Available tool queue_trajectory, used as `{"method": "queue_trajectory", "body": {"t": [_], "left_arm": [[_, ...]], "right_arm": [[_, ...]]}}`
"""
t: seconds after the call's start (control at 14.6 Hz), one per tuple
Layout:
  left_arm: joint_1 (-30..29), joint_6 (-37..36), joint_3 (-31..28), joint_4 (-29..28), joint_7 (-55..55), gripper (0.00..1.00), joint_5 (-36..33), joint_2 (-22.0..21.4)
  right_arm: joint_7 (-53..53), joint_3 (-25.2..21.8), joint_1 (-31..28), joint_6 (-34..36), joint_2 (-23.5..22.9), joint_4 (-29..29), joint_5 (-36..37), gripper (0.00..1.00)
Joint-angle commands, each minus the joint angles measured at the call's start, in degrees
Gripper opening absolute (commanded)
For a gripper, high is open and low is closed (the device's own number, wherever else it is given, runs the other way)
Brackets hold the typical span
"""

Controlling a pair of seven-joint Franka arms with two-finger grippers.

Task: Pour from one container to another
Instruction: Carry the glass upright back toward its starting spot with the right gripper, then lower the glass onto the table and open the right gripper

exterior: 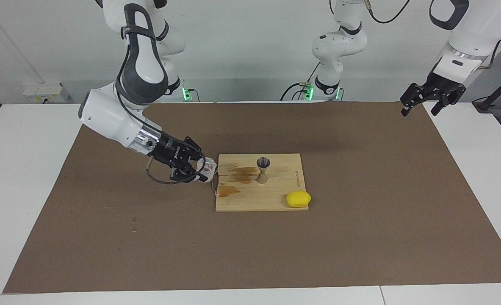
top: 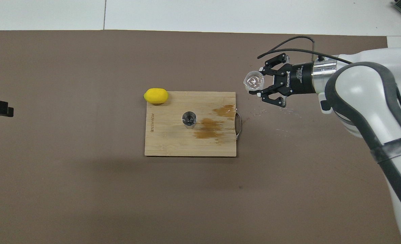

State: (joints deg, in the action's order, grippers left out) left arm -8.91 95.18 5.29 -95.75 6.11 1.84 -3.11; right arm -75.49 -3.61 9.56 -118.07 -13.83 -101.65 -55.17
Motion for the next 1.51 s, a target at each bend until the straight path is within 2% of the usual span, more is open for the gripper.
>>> {"method": "queue_trajectory", "body": {"t": [0.0,0.14,0.34,0.82,1.16,1.44], "left_arm": [[5.19,-0.96,-3.70,2.68,-2.76,1.00,-1.49,2.32],[6.00,-0.96,-3.89,2.41,-6.19,1.00,-1.49,2.58],[7.23,-1.75,-4.15,5.31,-6.37,1.00,-1.49,4.87],[7.32,-3.60,-4.85,5.67,-6.81,1.00,-1.49,4.70],[7.32,-3.60,-4.94,5.84,-6.81,1.00,-1.49,4.61],[8.64,-3.51,-5.56,5.93,-6.81,1.00,-2.10,4.61]], "right_arm": [[6.38,0.62,-4.62,3.35,4.77,-7.14,-4.41,0.00],[10.25,0.62,-7.97,7.22,5.39,-9.26,-4.95,0.00],[13.60,0.62,-13.24,11.71,5.40,-10.59,-4.95,0.00],[19.93,0.62,-21.95,16.98,3.20,-12.96,-4.78,0.00],[32.04,0.71,-27.05,19.80,-4.34,-11.65,-4.86,0.00],[36.19,0.62,-27.06,18.93,-8.13,-9.71,-3.99,0.00]]}}
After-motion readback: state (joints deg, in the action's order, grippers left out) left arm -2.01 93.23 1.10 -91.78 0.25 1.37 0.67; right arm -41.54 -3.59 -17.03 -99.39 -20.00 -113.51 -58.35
